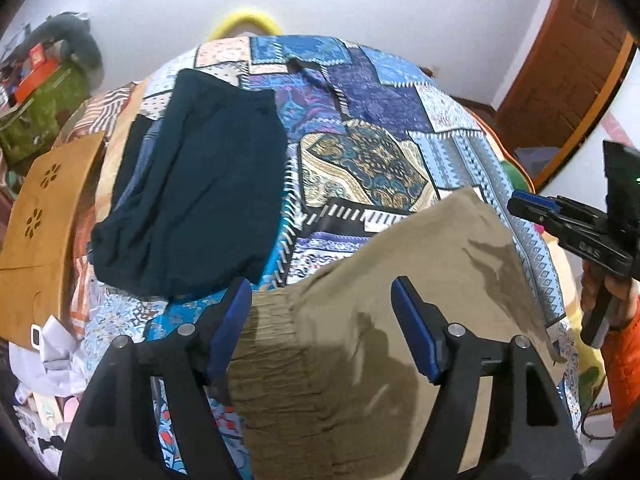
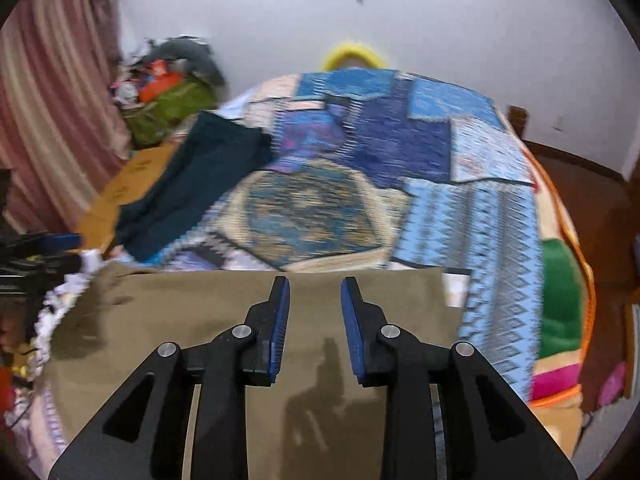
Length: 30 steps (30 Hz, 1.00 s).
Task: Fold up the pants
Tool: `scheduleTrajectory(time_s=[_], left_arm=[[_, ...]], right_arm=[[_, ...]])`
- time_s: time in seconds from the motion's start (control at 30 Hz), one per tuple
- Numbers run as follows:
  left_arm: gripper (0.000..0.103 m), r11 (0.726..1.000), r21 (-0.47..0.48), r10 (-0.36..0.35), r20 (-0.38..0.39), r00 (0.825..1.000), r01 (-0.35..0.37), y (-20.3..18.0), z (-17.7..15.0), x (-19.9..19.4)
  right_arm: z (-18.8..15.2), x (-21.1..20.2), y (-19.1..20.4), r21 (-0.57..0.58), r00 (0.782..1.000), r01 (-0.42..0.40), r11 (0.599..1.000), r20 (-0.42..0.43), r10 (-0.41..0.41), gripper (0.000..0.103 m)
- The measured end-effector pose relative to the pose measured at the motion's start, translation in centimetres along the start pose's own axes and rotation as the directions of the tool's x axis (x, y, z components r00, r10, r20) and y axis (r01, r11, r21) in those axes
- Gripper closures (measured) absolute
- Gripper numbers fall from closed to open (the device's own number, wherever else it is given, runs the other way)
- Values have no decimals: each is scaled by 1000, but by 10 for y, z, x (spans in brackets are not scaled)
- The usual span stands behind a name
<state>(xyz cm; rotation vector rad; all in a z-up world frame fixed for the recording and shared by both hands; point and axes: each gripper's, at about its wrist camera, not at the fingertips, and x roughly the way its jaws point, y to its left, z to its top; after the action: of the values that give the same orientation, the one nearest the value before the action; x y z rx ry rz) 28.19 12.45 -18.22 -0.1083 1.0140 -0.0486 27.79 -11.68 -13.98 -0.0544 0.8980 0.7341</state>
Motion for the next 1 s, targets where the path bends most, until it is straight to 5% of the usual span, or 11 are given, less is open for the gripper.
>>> scheduleTrajectory(time_s=[0.37,0.57,0.7,1.0], left_arm=[[31,999,34,-10,-174,985,16,-12,-8,48],[19,991,133,44,-170,984,-22,-20,-28,47],[16,975,208,104,-140,985,-74,-28,-46,42],[14,980,176,108,-113,988,-87,-27,-69,19]], right_arm=[[-18,52,48,-7,981,-147,989,-129,145,60],[-52,80,48,45,934,-180,983,-304,185,59],[-67,67,52,-13,940,-160,987,-308,148,59],[-95,22,37,18,960,-99,995,-260,101,58]])
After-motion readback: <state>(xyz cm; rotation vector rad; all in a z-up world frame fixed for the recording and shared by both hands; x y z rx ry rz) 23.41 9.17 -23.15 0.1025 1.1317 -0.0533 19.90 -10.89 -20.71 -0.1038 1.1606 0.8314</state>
